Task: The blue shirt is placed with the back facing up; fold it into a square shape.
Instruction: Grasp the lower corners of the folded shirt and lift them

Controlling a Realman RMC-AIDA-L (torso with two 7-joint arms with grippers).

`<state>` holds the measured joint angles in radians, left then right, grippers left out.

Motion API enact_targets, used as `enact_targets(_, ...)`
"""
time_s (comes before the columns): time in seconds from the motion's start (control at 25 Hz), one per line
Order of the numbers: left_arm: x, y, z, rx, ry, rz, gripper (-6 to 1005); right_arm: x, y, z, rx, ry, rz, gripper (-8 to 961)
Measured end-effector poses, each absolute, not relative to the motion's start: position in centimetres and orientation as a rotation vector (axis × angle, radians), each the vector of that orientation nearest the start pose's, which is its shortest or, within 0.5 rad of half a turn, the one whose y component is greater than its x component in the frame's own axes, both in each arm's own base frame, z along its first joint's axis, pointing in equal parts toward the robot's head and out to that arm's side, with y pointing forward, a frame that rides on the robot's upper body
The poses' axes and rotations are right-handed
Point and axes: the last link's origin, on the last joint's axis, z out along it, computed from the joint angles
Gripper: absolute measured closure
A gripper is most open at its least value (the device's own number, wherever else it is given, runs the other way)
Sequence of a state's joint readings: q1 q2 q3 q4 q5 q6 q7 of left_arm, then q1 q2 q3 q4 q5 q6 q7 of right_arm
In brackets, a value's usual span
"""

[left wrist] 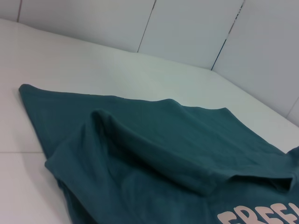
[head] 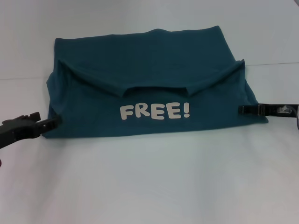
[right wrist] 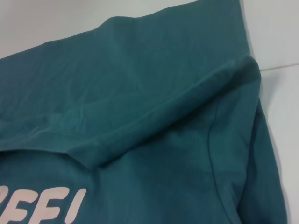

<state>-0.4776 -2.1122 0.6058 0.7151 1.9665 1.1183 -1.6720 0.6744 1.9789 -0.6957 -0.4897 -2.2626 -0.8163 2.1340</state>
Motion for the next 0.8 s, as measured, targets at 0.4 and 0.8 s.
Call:
enact_targets(0.4, -31.57, 36.7, 2.87, -2.129, -1.081, -0.604, 174, 33.13, 41.54, 3.14, -1.936, 1.424, 0.301, 405)
enact_targets(0.8, -32.23, 36.69, 2.87, -2.092, -1.096, -0.581, 174, 33.46, 41.41, 3.49, -1.917, 1.425, 0.314, 821)
